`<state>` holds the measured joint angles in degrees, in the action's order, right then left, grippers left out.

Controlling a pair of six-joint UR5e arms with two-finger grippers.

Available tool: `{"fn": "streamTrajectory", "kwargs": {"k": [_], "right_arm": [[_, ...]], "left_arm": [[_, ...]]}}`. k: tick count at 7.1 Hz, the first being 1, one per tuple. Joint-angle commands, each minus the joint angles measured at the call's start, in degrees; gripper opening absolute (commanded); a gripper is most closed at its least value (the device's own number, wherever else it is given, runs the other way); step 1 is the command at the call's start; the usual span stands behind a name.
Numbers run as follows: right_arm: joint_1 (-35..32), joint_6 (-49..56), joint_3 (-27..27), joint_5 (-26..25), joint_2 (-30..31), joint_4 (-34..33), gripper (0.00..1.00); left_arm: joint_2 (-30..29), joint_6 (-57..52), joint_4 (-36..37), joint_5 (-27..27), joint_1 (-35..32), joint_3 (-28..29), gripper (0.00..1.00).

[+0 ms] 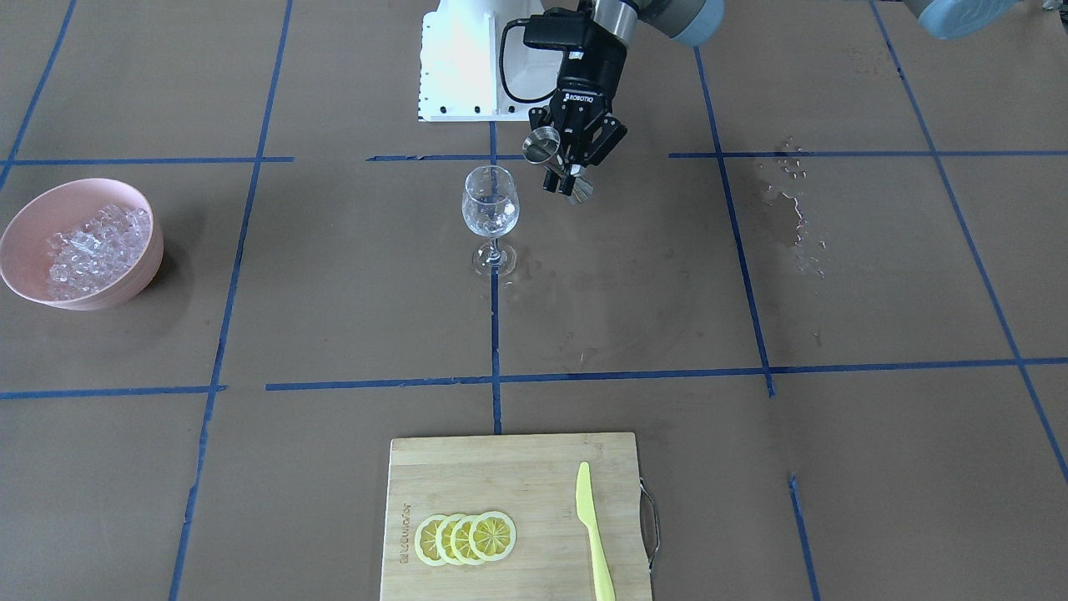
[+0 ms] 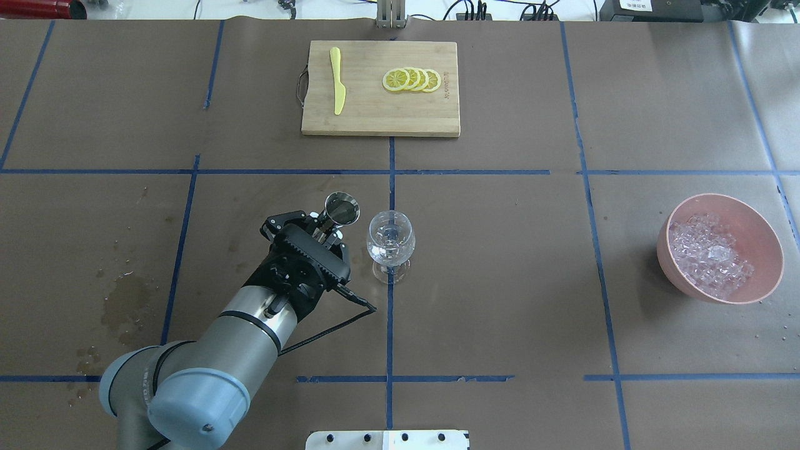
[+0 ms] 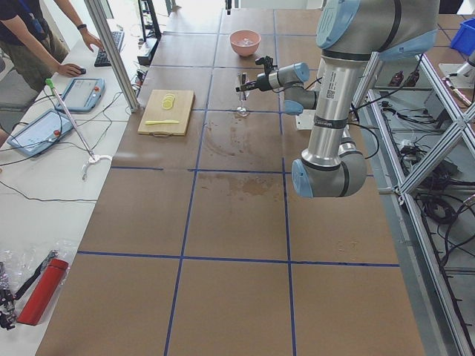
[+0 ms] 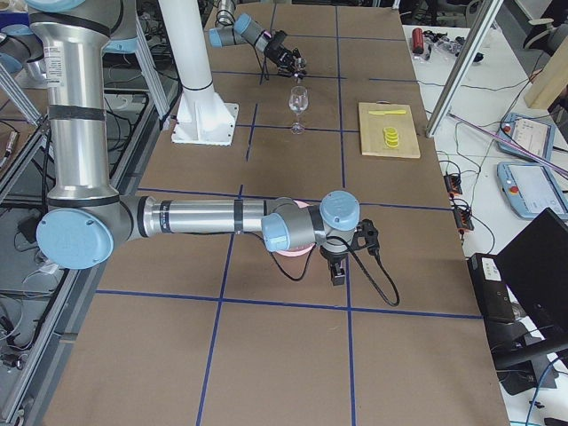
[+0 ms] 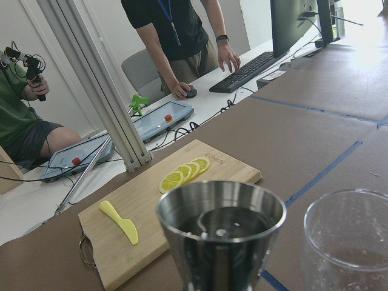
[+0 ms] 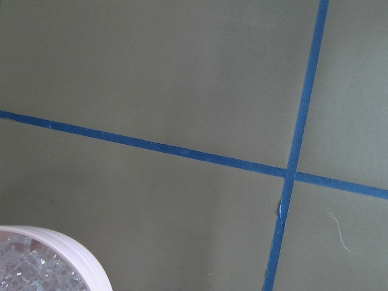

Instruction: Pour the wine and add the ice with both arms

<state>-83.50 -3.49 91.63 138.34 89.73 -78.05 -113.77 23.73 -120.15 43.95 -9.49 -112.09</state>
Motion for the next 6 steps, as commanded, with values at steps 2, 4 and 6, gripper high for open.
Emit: {"fn": "streamTrajectory", "kwargs": {"k": [2, 4, 6], "right_arm": [[0.0, 0.0, 0.0, 0.0, 0.0, 0.0, 1.00], [0.0, 0.1, 0.0, 0.0, 0.0, 0.0, 1.00], [0.0, 0.1, 0.0, 0.0, 0.0, 0.1, 1.00]], "left_arm": [[-3.7, -5.3, 10.4, 0.1, 0.1, -0.8, 0.00], [-4.5, -11.8, 14.8, 0.3, 0.2, -0.6, 0.00], [-5.1, -15.5, 17.8, 2.6, -0.1, -0.6, 0.00]]}}
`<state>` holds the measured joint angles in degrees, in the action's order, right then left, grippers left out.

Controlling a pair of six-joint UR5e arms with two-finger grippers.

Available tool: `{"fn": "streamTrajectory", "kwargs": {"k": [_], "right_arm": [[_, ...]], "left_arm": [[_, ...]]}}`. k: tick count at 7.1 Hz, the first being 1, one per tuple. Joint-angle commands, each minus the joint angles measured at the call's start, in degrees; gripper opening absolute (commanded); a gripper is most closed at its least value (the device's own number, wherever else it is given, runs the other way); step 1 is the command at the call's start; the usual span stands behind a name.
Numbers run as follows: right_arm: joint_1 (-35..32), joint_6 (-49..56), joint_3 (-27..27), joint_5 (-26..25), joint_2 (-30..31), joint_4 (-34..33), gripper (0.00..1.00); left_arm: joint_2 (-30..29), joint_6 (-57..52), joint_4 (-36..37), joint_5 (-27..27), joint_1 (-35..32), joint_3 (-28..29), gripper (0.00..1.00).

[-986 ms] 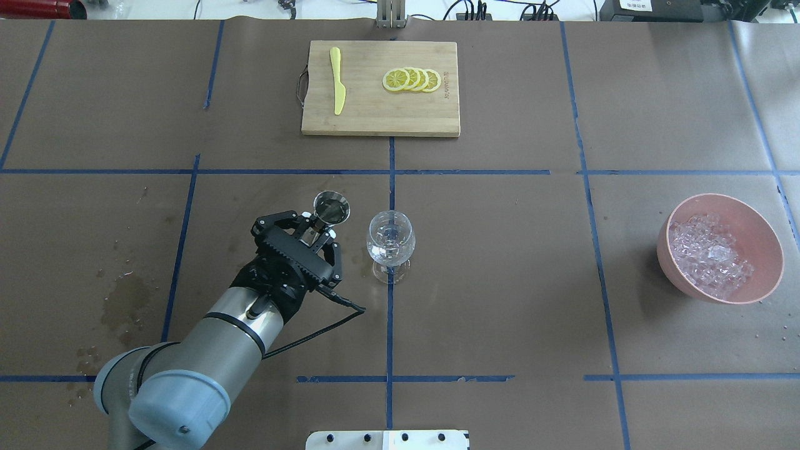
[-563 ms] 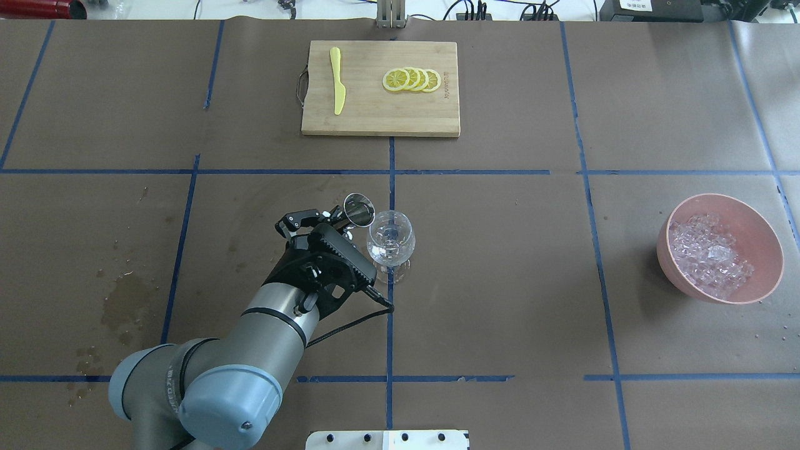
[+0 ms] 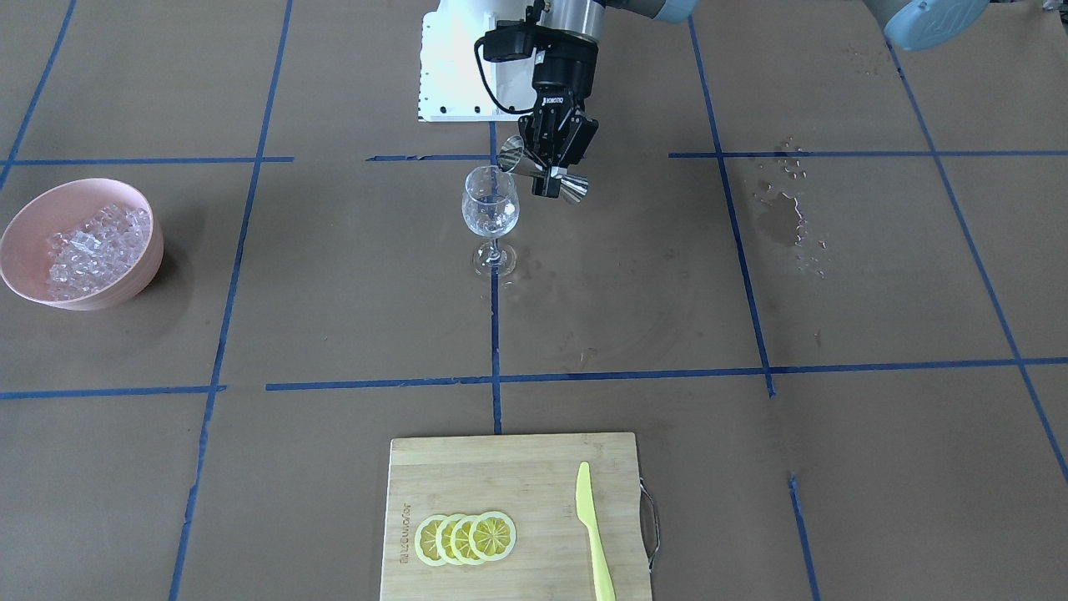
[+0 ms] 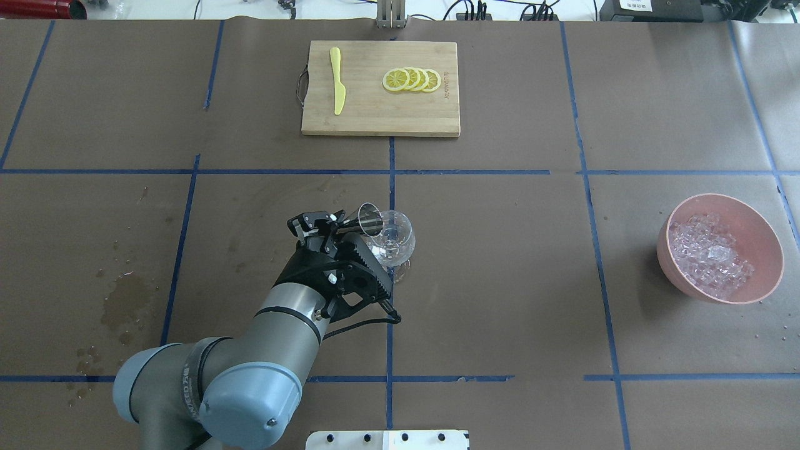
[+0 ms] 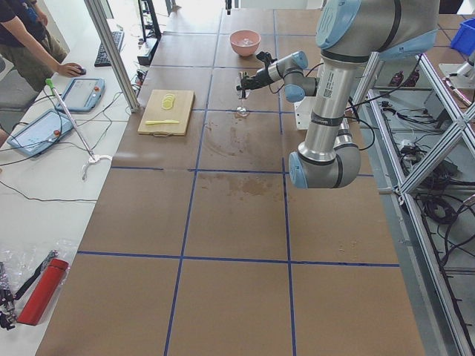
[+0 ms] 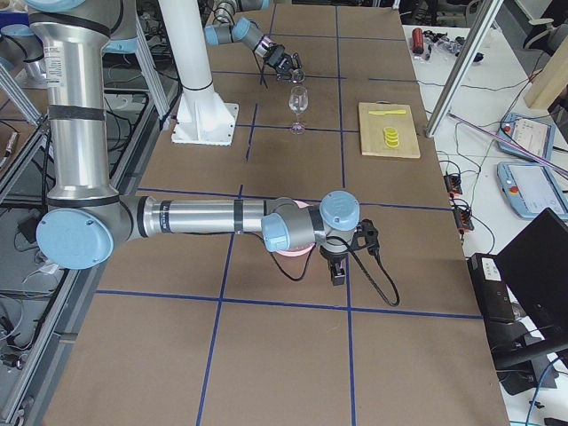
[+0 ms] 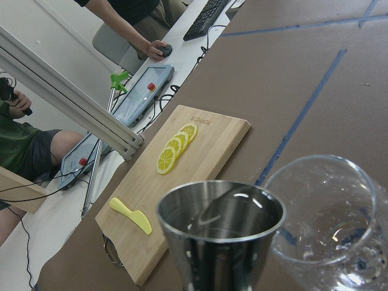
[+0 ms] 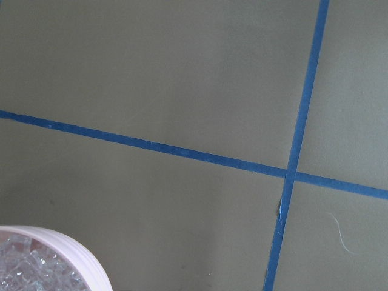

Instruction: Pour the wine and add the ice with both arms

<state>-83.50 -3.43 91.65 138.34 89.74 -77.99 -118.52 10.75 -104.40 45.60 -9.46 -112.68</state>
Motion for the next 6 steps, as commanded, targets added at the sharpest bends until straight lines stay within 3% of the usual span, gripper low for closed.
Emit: {"fn": "streamTrajectory", "kwargs": {"k": [1, 6], "right_arm": [[0.0, 0.0, 0.0, 0.0, 0.1, 0.0, 1.00], [0.0, 0.0, 0.0, 0.0, 0.1, -0.1, 1.00]], "left_arm": [[-1.5, -4.4, 3.6, 1.1, -0.9, 0.1, 0.00], [-5.0, -13.9, 13.8, 2.1, -2.2, 0.1, 0.00]]}}
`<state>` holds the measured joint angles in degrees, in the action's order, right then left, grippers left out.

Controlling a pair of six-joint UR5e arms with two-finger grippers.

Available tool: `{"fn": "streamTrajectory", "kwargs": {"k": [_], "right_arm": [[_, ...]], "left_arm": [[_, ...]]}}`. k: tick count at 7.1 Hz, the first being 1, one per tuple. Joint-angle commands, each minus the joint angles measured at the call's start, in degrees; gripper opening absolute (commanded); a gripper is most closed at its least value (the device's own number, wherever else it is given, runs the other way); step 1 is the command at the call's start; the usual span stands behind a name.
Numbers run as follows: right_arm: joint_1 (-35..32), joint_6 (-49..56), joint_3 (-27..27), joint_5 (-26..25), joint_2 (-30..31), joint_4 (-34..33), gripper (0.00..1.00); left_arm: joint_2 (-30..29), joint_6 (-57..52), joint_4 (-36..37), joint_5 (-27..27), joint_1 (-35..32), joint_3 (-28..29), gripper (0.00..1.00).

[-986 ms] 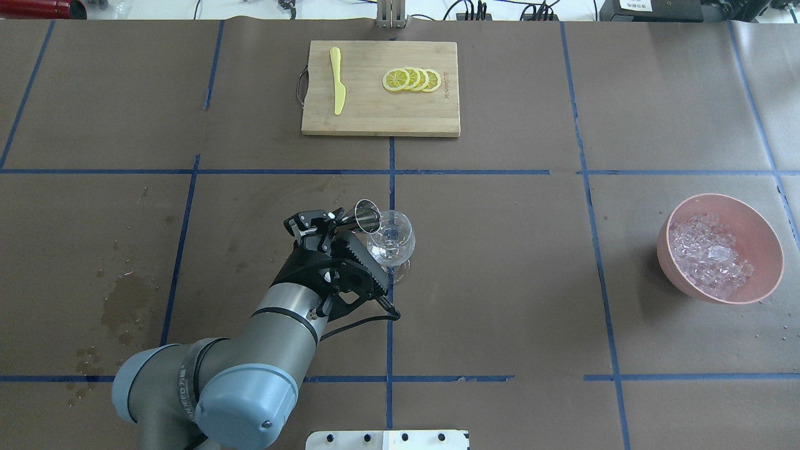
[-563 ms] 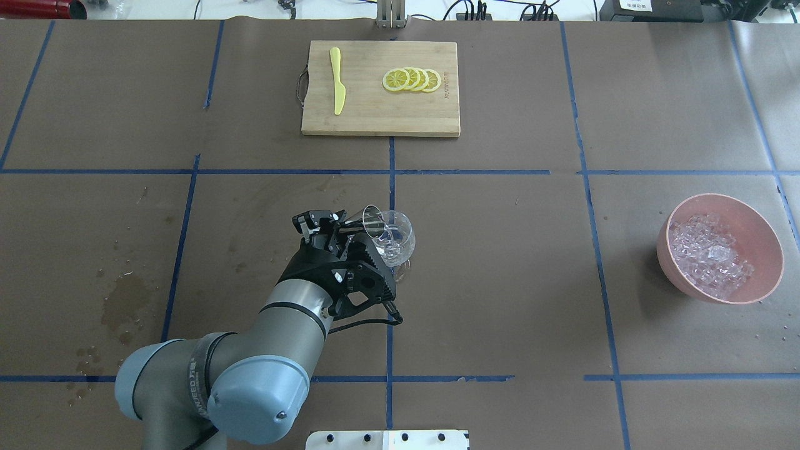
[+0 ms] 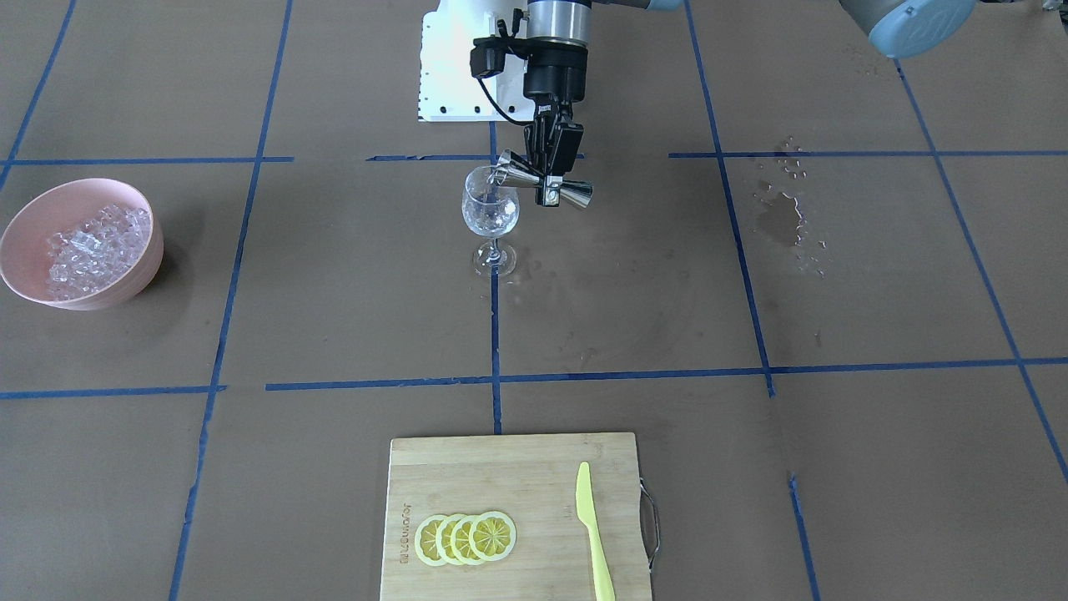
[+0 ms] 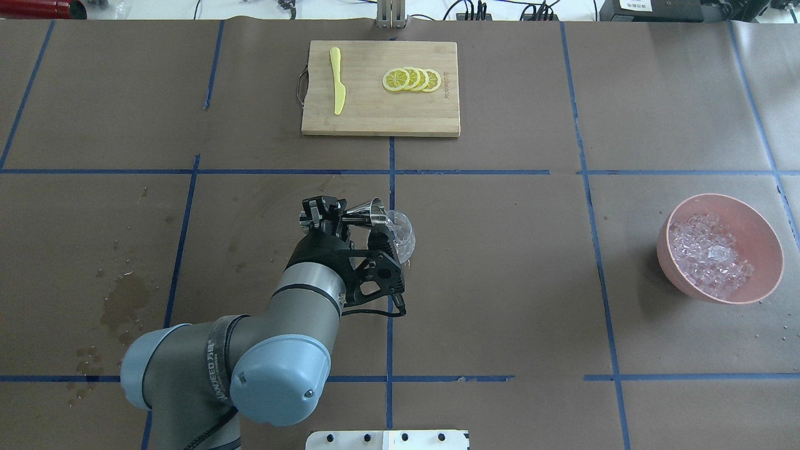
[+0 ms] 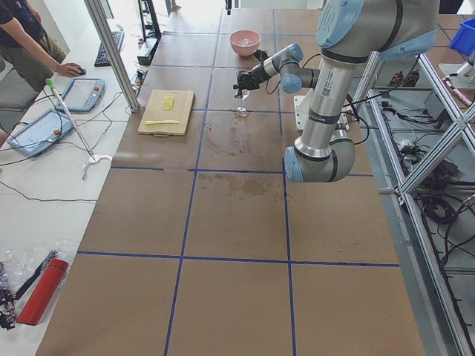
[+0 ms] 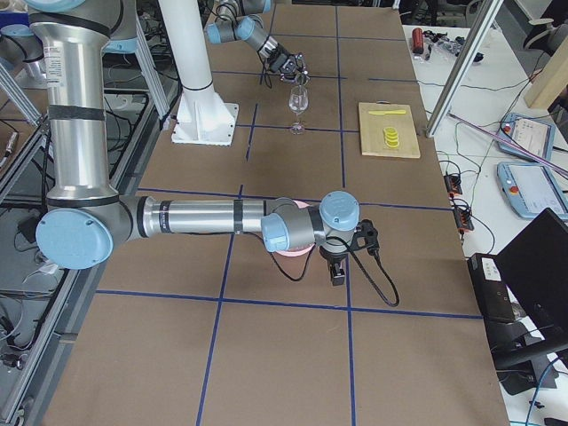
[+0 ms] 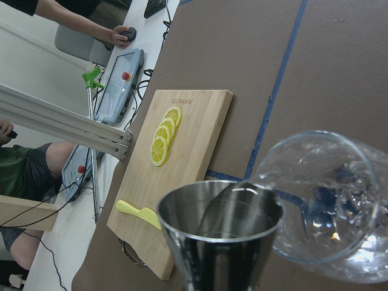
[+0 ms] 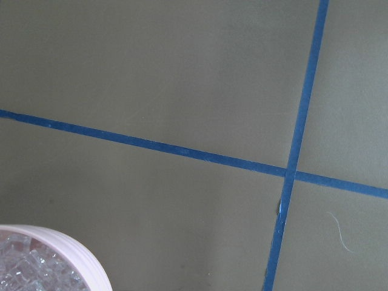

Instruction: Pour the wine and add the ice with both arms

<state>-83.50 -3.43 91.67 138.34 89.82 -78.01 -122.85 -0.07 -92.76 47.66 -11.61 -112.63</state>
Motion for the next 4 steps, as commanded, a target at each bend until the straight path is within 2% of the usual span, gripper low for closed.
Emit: {"fn": "streamTrajectory", "kwargs": {"k": [1, 4], "right_arm": [[0.0, 0.0, -0.1, 0.0, 0.0, 0.0, 1.00], [0.0, 0.0, 0.0, 0.1, 0.0, 0.0, 1.00]], "left_arm": [[-2.1, -6.7, 5.0, 0.1, -0.7, 0.2, 0.00], [-2.8, -18.0, 8.3, 0.1, -1.7, 0.0, 0.00]]}}
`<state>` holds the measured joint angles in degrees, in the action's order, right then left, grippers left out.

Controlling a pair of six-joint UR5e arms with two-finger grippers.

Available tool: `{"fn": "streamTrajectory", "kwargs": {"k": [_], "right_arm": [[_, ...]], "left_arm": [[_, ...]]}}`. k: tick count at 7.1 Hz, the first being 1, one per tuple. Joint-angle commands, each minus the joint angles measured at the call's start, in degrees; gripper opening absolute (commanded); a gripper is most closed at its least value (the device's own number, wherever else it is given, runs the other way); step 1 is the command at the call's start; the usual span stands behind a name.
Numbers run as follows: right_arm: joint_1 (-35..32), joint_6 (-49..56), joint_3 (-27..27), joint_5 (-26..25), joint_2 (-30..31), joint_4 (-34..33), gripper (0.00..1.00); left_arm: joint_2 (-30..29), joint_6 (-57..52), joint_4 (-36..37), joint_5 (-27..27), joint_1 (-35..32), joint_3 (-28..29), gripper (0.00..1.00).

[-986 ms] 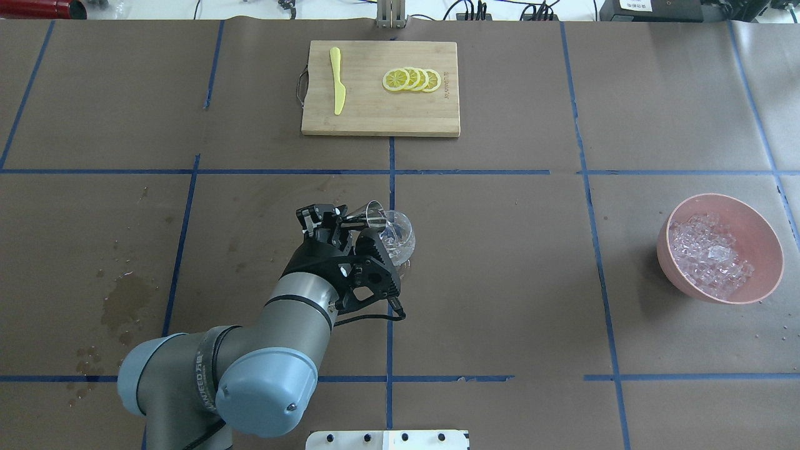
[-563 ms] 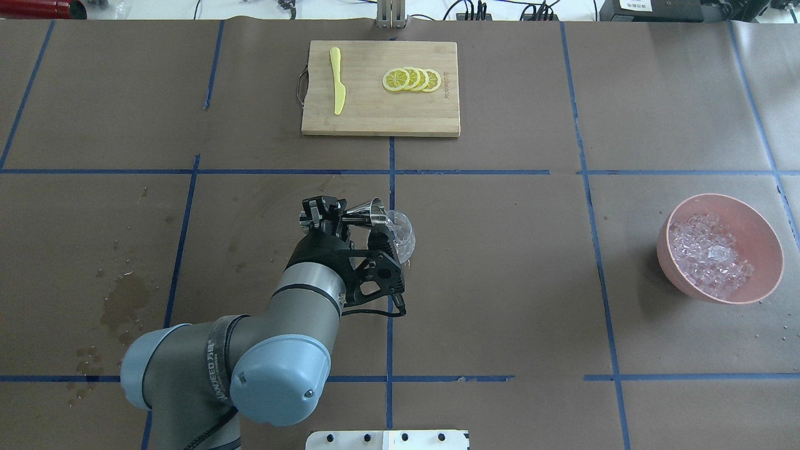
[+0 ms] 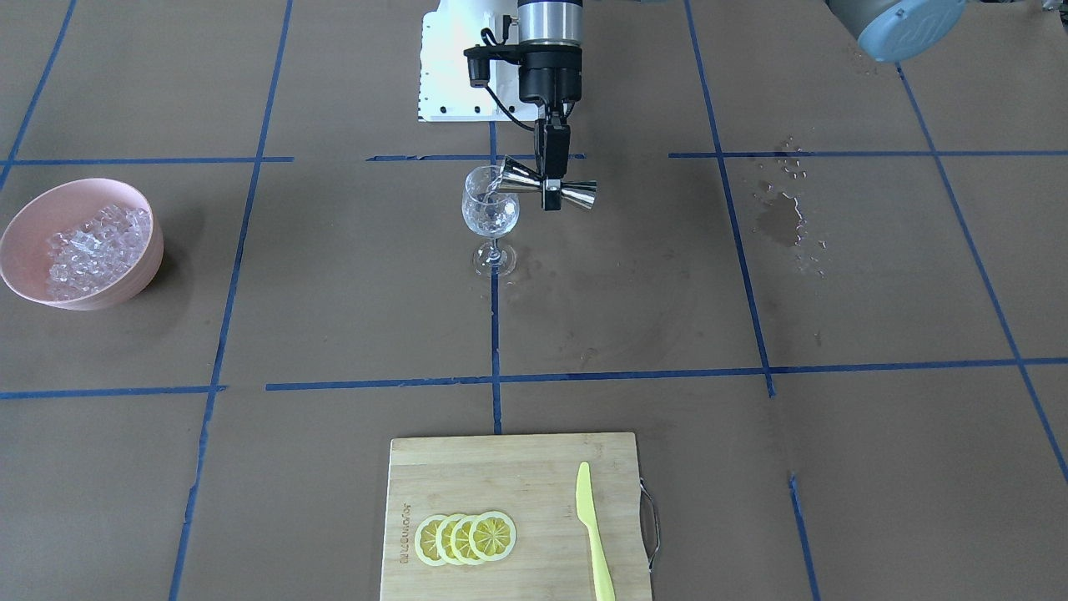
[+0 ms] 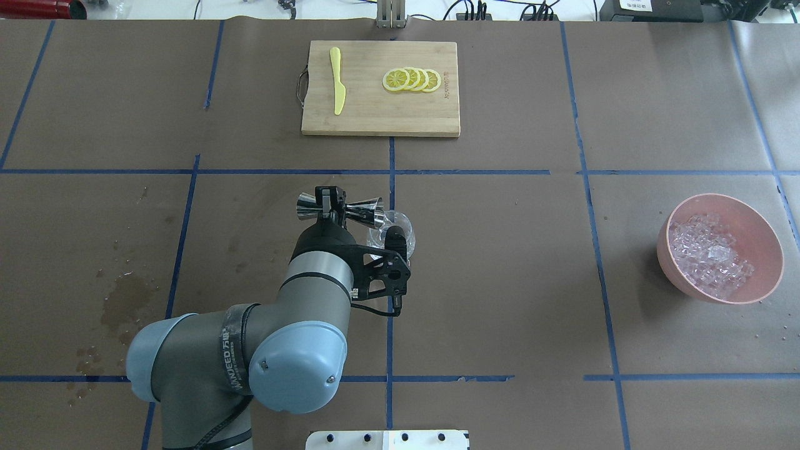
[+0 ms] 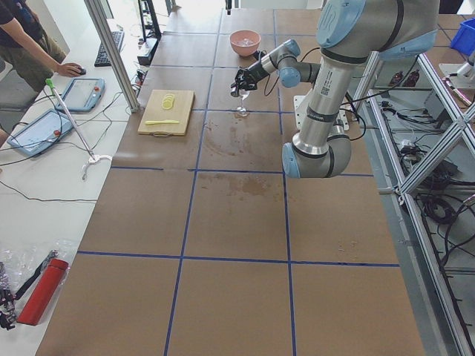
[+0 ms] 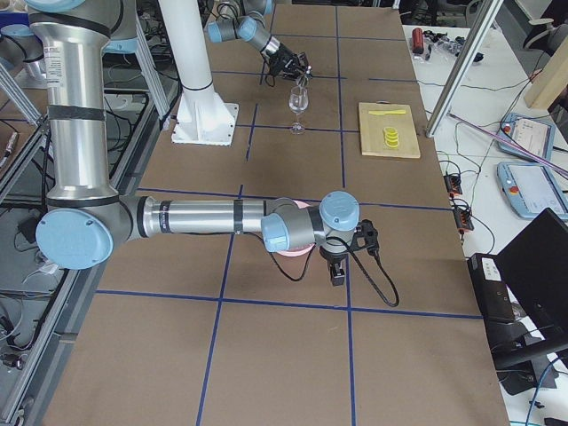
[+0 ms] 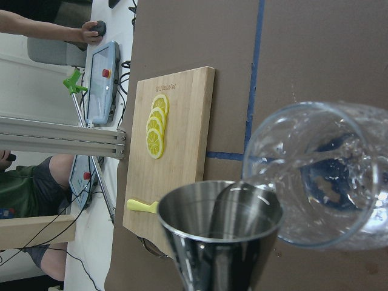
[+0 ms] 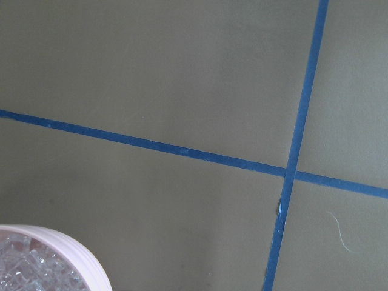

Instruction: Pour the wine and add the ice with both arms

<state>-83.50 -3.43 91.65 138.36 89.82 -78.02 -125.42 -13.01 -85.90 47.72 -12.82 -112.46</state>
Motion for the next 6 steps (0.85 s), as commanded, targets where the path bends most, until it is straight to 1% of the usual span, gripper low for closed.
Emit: {"fn": "streamTrajectory", "kwargs": {"k": [1, 2, 4, 6], "right_arm": [[0.0, 0.0, 0.0, 0.1, 0.0, 0.1, 1.00], [0.0, 0.0, -0.2, 0.0, 0.0, 0.0, 1.00], [0.0, 0.0, -0.2, 0.0, 0.0, 0.1, 1.00], [0.0, 0.1, -0.2, 0.0, 0.0, 0.0, 1.00]], "left_arm": [[-0.4, -6.9, 1.4, 0.0, -0.5, -0.3, 0.00], [-1.2, -10.2, 1.6, 0.2, -0.6, -0.2, 0.00], [-1.5, -9.0, 1.4, 0.3, -0.8, -0.1, 0.00], [-0.9, 6.1, 1.0, 0.2, -0.9, -0.6, 0.00]]}}
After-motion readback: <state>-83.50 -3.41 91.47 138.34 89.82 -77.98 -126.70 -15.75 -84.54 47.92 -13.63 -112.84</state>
